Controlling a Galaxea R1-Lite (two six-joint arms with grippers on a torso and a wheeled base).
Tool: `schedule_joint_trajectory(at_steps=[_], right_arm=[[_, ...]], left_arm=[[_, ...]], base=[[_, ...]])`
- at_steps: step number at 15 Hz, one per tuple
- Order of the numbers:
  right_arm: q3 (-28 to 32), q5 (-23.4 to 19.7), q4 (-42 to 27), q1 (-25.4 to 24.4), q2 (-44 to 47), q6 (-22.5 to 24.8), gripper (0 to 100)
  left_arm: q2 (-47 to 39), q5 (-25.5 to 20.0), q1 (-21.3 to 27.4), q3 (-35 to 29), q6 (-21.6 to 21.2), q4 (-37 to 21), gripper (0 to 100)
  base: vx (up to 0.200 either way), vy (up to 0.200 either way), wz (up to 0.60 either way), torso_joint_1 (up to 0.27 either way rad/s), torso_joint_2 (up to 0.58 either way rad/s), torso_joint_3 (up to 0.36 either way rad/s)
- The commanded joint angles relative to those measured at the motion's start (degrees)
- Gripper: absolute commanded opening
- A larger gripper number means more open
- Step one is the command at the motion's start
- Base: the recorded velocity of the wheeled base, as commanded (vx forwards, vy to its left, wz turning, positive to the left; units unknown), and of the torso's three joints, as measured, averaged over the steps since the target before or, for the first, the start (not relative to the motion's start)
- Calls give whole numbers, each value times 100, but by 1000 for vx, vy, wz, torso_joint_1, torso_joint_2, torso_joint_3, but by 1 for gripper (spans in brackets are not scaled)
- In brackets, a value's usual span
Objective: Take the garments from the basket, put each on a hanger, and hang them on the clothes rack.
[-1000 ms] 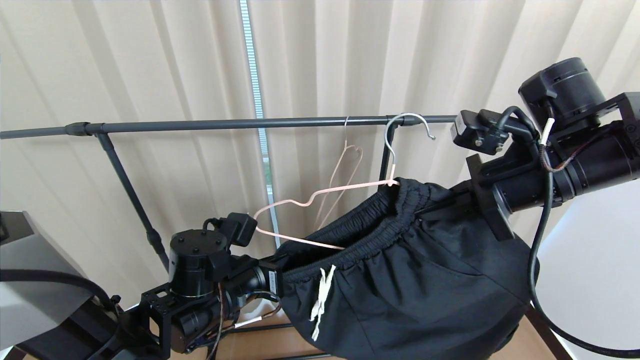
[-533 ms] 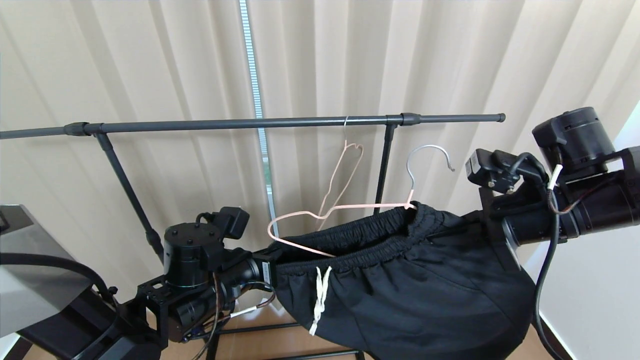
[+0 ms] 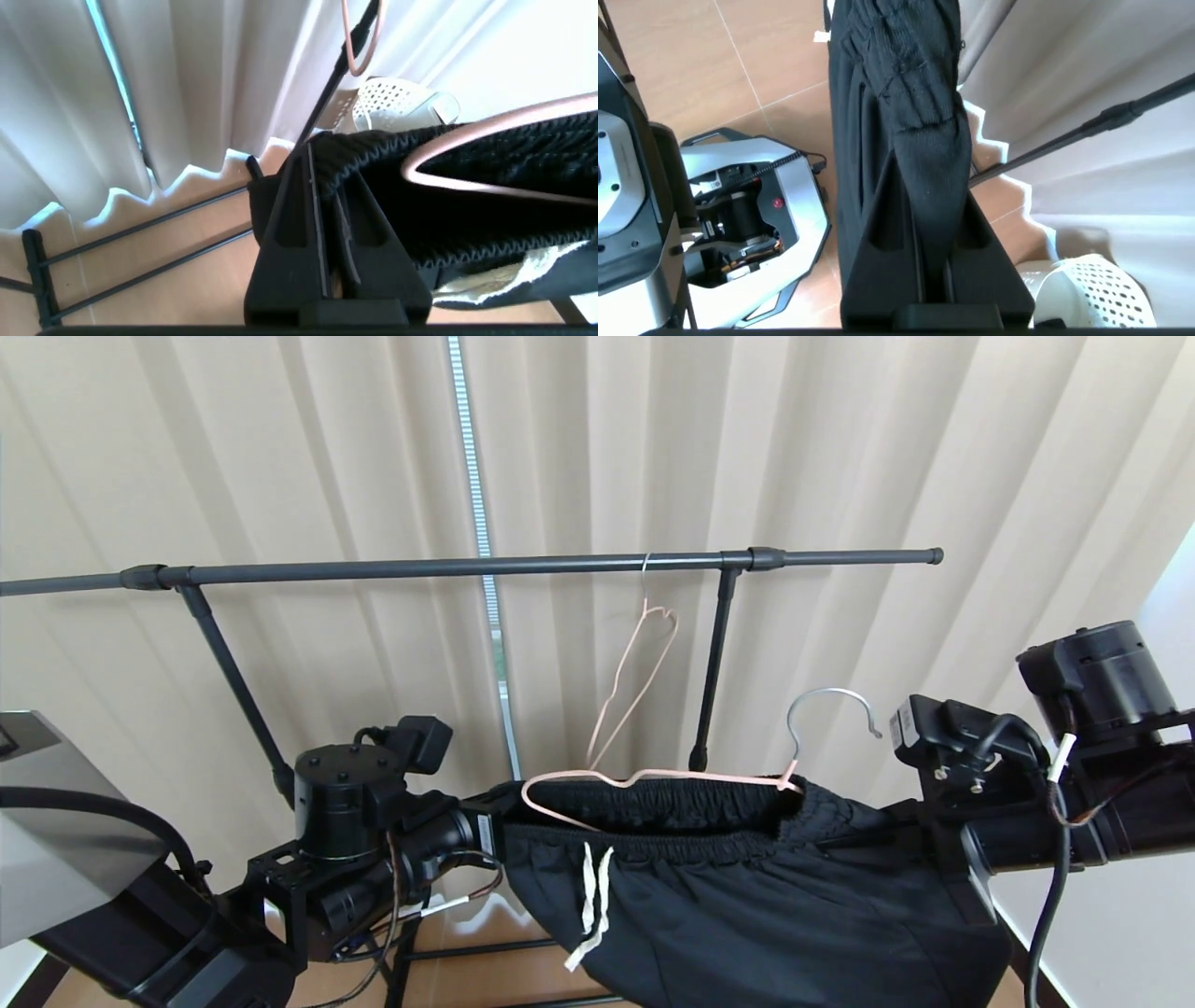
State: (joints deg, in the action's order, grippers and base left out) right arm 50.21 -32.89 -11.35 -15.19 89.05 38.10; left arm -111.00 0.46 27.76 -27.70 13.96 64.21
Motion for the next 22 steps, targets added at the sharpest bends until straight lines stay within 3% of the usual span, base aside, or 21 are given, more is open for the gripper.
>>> schedule_joint_trajectory(at_steps=[1,9,11,12,15,18,21,22], right_arm=[[-126,160,10,-72,-63,14,0],[-143,1057,80,-503,156,22,0],[-258,1224,274,-555,165,22,0],[-275,1338,397,-599,165,14,0],[-266,1558,441,-599,227,-4,0],[-222,1795,458,-626,332,-118,0],[-266,1883,933,-793,394,-637,0],[-258,2067,986,-977,402,-1006,0]], left_arm=[[17,6,-42,-8,2,4,0],[201,-143,-16,-52,-174,-110,0],[342,-99,-42,-509,-526,-875,0],[553,-99,-104,-772,-772,-1587,0],[851,-90,-165,-1212,-851,-2448,0],[1115,200,98,-1862,-1071,-3661,0],[1203,428,476,-2284,-1194,-4584,0],[1221,551,678,-2565,-1220,-5050,0]], base=[[0,0,0,0,0,0],[0,0,0,0,0,0],[0,0,0,0,0,0],[0,0,0,0,0,0],[0,0,0,0,0,0],[0,0,0,0,0,0],[0,0,0,0,0,0],[0,0,0,0,0,0]])
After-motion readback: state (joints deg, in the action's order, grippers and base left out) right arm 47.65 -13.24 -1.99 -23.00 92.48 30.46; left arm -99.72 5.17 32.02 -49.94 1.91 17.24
